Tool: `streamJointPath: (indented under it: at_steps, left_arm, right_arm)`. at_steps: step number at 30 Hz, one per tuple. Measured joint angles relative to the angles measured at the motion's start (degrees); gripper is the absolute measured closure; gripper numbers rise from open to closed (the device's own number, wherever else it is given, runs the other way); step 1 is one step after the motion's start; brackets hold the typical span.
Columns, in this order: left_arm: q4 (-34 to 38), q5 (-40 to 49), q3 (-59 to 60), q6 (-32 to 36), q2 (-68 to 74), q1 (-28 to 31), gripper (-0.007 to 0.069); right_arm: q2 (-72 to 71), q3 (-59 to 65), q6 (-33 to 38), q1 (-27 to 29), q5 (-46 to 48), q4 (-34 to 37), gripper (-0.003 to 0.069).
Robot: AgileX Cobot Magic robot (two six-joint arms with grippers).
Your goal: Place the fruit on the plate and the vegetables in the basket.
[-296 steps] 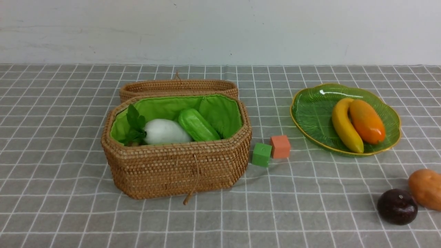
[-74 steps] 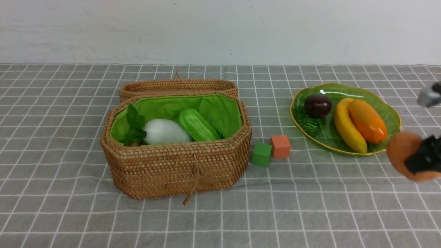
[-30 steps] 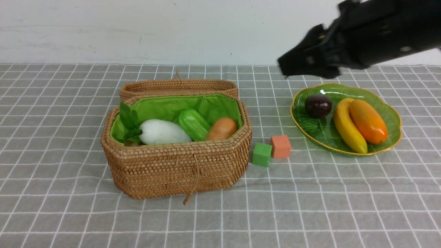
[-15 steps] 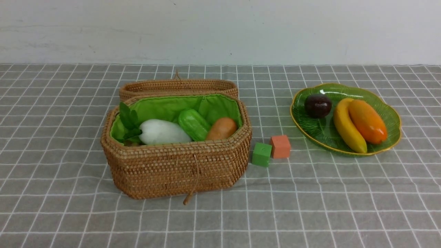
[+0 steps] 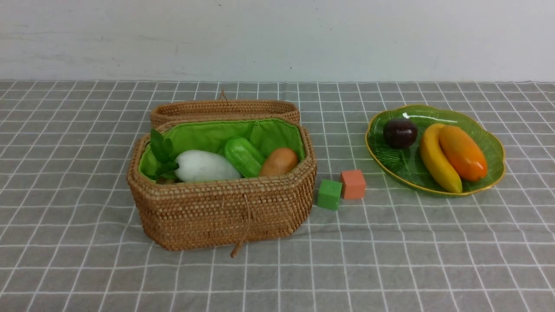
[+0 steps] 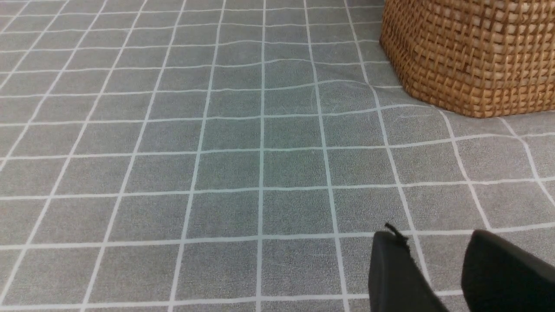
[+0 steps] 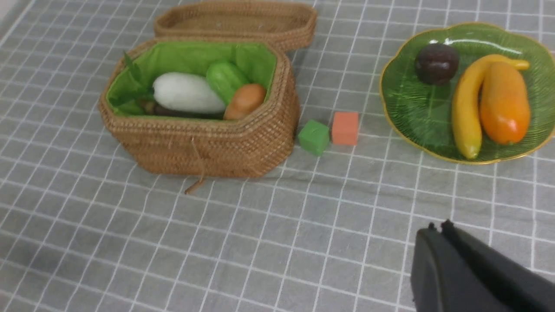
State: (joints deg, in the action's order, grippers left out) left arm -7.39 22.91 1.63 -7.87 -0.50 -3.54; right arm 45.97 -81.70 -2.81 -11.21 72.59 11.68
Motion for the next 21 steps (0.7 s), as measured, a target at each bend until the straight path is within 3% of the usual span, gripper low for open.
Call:
streamJointPath:
  at_steps: [4, 8, 13, 17, 21]
  left_arm:
    - [0.0, 0.0, 0.0, 0.0, 0.0, 0.0, 0.0386]
    - [0.0, 0.0, 0.0, 0.0, 0.0, 0.0, 0.0386]
    - [0.0, 0.0, 0.0, 0.0, 0.0, 0.0, 0.0386]
    - [0.0, 0.0, 0.0, 0.0, 0.0, 0.0, 0.0386]
    - [0.0, 0.0, 0.0, 0.0, 0.0, 0.0, 0.0386]
  right_arm:
    - [-5.9, 2.0, 0.6, 7.8, 0.0, -0.5, 0.0673]
    - [-11.5, 8.3, 4.6, 13.1, -3.9, -5.4, 0.0670]
    - [-19.8, 24.6, 5.7, 14.9, -19.1, -8.5, 0.0666]
    - [-27.1, 46.8, 5.7, 15.2, -35.8, -12.8, 0.0666]
    - [-32.6, 60.2, 5.7, 15.2, -43.1, -14.8, 0.0666]
